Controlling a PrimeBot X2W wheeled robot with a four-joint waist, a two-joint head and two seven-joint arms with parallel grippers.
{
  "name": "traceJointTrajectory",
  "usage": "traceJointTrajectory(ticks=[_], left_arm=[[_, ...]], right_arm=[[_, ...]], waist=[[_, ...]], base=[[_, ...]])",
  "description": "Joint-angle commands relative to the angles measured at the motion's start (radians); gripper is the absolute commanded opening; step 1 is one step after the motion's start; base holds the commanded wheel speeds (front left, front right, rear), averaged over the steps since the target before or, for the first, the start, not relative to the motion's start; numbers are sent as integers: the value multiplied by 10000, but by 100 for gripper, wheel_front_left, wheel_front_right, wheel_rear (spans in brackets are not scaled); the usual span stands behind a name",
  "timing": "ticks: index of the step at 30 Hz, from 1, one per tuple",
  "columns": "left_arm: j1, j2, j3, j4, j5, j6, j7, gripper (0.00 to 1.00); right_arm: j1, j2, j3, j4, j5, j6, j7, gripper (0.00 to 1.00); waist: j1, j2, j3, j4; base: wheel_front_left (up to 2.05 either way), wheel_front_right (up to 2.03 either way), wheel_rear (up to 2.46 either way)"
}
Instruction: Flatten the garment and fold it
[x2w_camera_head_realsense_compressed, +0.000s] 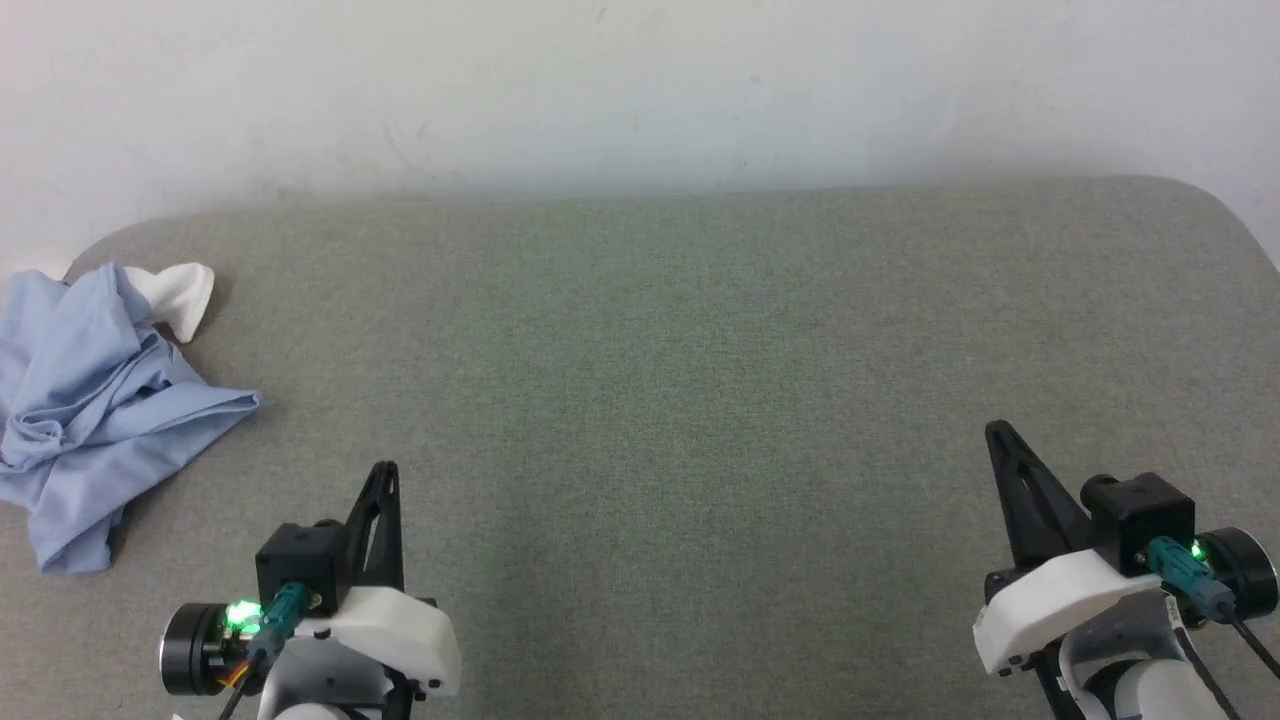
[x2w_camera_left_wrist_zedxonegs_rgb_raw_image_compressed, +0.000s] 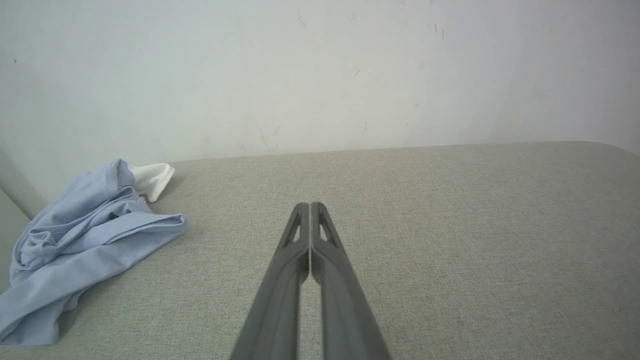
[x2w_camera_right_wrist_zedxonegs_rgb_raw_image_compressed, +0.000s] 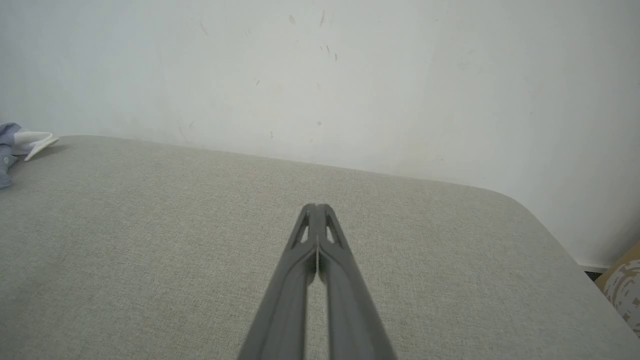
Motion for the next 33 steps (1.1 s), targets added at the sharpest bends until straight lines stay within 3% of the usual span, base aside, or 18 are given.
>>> traceJointTrajectory(ticks=[1,6,7,33], left_arm=[[-122,-7,39,20,66,-81,1,0],[-122,-7,39,20,66,-81,1,0],[0,0,0,0,0,0,-1,100],[90,-1,-209,114,-137,240,-442,100]], right_arm=[[142,36,-1,-58,-76,-21,5,0],[142,36,-1,-58,-76,-21,5,0],[0,0,0,0,1,0,-1,100],[92,0,-106,-7,31,-4,-441,100]], waist=[[0,-1,0,0],[0,-1,0,0],[0,-1,0,0],[0,-1,19,100]], base=[[0,0,0],[0,0,0],[0,0,0],[0,0,0]])
